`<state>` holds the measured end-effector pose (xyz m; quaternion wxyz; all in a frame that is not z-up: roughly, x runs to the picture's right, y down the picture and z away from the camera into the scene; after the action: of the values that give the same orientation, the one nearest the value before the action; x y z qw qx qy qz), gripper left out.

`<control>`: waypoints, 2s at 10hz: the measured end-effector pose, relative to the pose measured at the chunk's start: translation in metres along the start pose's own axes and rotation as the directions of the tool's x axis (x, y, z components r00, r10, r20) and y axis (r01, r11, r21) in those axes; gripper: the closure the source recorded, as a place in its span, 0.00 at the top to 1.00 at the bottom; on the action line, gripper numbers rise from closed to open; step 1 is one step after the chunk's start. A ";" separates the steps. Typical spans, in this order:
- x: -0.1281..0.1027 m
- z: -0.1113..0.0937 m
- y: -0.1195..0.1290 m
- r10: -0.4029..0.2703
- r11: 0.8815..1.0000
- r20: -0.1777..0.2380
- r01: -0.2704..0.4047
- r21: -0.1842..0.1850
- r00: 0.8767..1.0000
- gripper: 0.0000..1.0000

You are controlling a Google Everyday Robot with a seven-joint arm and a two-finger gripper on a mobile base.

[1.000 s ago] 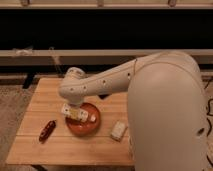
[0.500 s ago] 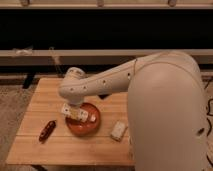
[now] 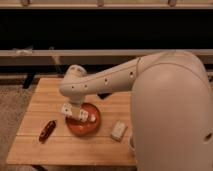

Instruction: Place the eraser on the white sponge

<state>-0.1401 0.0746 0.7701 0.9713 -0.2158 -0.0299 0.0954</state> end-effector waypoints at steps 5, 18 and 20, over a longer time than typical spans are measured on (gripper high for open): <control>0.030 -0.063 -0.055 -0.053 0.998 -0.004 0.053 0.025 0.999 0.80; 0.108 0.009 -0.193 -0.230 0.973 -0.045 0.230 -0.005 0.972 0.80; 0.105 0.042 -0.193 -0.252 0.967 -0.045 0.251 -0.037 0.967 0.80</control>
<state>-0.0080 -0.0582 0.8919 0.9726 -0.2275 -0.0345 -0.0344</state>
